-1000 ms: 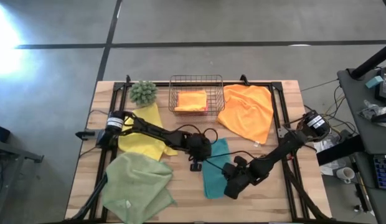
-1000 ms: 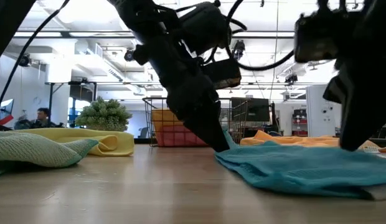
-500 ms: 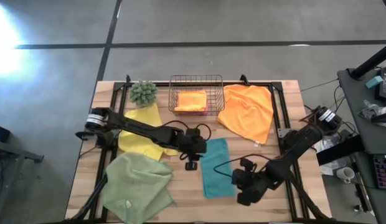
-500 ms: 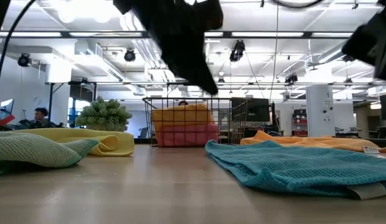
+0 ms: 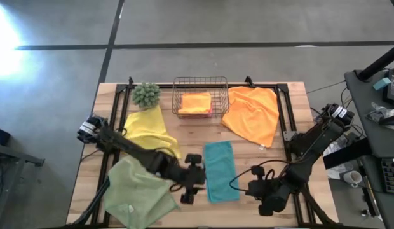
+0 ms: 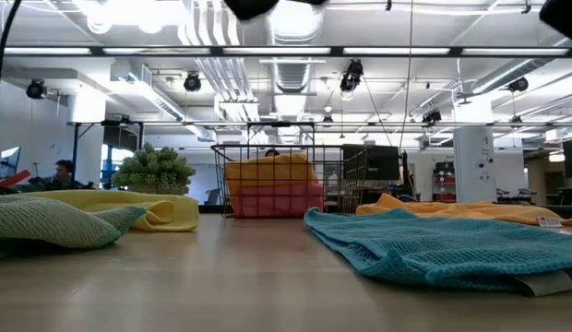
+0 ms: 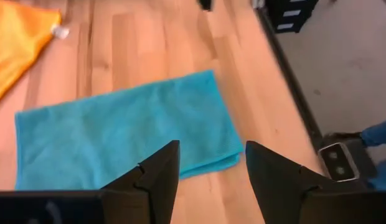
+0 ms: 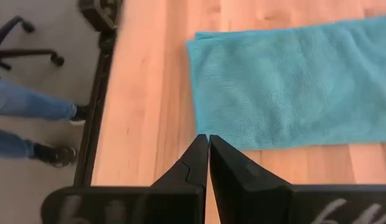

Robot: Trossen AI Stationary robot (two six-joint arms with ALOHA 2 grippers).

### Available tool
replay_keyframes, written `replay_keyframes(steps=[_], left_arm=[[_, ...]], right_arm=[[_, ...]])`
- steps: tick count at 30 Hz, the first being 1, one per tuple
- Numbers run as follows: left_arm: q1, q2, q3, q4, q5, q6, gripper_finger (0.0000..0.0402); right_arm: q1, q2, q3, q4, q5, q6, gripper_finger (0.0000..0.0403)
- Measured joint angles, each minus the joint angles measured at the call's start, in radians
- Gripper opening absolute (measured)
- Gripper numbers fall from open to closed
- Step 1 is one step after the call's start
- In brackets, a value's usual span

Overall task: Fold microfiber towels
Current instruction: Fold the blue microfiber towel

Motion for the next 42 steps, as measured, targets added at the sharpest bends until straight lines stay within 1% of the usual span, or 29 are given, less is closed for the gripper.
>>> replay_keyframes(steps=[3,6,10,13,17,21,24,30,33,37,42], left_arm=[[-0.061,0.000,0.018,-0.005,-0.085,-0.008,0.0169],[-0.116,0.001,0.052,-0.022,-0.149,-0.031,0.0169],[-0.170,0.013,0.102,-0.069,-0.228,-0.070,0.0169],[-0.188,0.042,0.136,-0.089,-0.270,-0.102,0.0169],[-0.197,0.120,0.180,-0.100,-0.268,-0.136,0.0169],[-0.206,0.211,0.240,-0.104,-0.265,-0.139,0.0169],[-0.207,0.287,0.303,-0.122,-0.265,-0.140,0.0169],[-0.205,0.447,0.420,-0.157,-0.267,-0.138,0.0169],[-0.205,0.492,0.432,-0.176,-0.268,-0.139,0.0169],[-0.202,0.508,0.429,-0.172,-0.267,-0.139,0.0169],[-0.185,0.507,0.392,-0.171,-0.265,-0.139,0.0169]], right_arm=[[0.026,-0.033,0.000,-0.016,0.004,-0.055,0.0009],[0.053,-0.066,0.000,-0.056,0.044,-0.083,0.0009],[0.092,-0.102,0.000,-0.112,0.097,-0.103,0.0009],[0.108,-0.112,0.000,-0.149,0.104,-0.102,0.0009],[0.109,-0.097,-0.003,-0.158,0.103,-0.086,0.0009],[0.110,-0.075,0.000,-0.139,0.076,-0.084,0.0016],[0.111,-0.057,0.000,-0.128,0.071,-0.084,0.0033],[0.111,0.016,0.000,-0.102,0.070,-0.098,0.0087],[0.112,0.067,0.001,-0.043,0.068,-0.131,0.0112],[0.112,0.126,0.015,0.030,0.069,-0.205,0.0137],[0.109,0.206,0.036,0.028,0.078,-0.272,0.0152]])
